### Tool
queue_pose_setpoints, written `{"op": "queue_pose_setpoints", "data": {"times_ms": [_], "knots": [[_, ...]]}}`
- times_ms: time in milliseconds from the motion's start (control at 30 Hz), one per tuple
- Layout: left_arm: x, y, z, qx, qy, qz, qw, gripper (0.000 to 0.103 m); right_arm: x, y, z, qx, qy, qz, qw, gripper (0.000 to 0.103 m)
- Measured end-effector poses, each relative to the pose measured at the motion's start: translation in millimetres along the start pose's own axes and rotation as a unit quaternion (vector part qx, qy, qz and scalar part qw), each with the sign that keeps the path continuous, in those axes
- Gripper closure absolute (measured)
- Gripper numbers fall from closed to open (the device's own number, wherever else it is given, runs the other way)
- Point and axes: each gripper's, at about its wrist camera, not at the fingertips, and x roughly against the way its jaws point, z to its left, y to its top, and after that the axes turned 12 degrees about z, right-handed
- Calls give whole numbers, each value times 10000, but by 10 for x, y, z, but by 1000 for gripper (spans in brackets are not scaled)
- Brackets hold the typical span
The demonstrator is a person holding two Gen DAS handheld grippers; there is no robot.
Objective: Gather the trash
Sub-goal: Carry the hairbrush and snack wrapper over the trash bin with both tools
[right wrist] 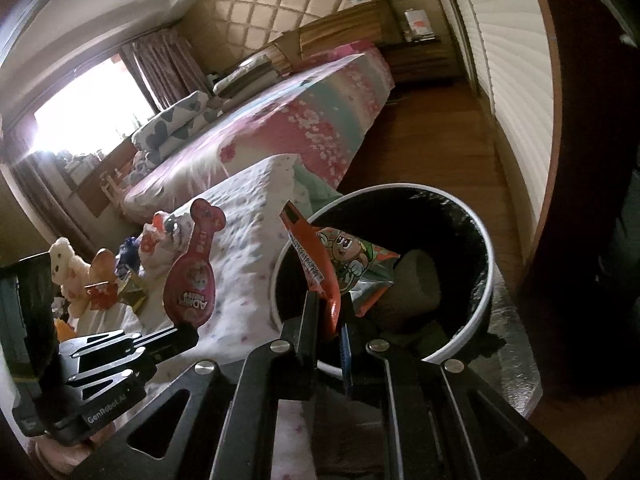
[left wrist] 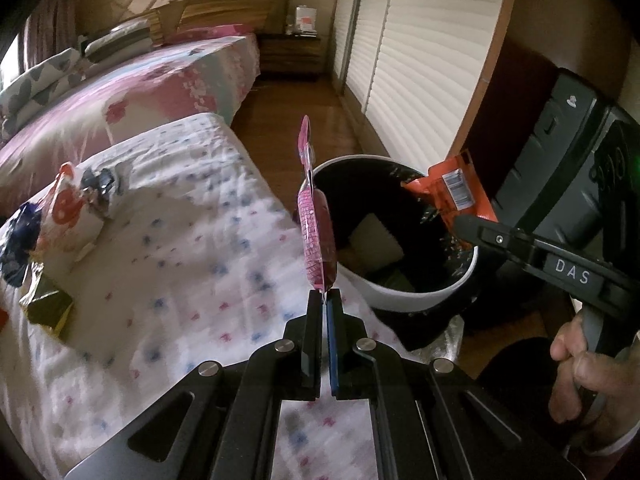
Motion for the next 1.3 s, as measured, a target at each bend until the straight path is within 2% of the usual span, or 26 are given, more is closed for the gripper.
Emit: {"op": "queue_pose_setpoints", "data": {"times_ms": [867, 1300], "knots": [[-422, 437, -245, -174, -149, 223, 9995, 102, -100, 208, -256, -333, 18, 94, 9994, 95], [-545, 547, -310, -230, -209, 317, 9990, 102, -178, 278, -345, -429, 37, 192, 9989, 94]]}}
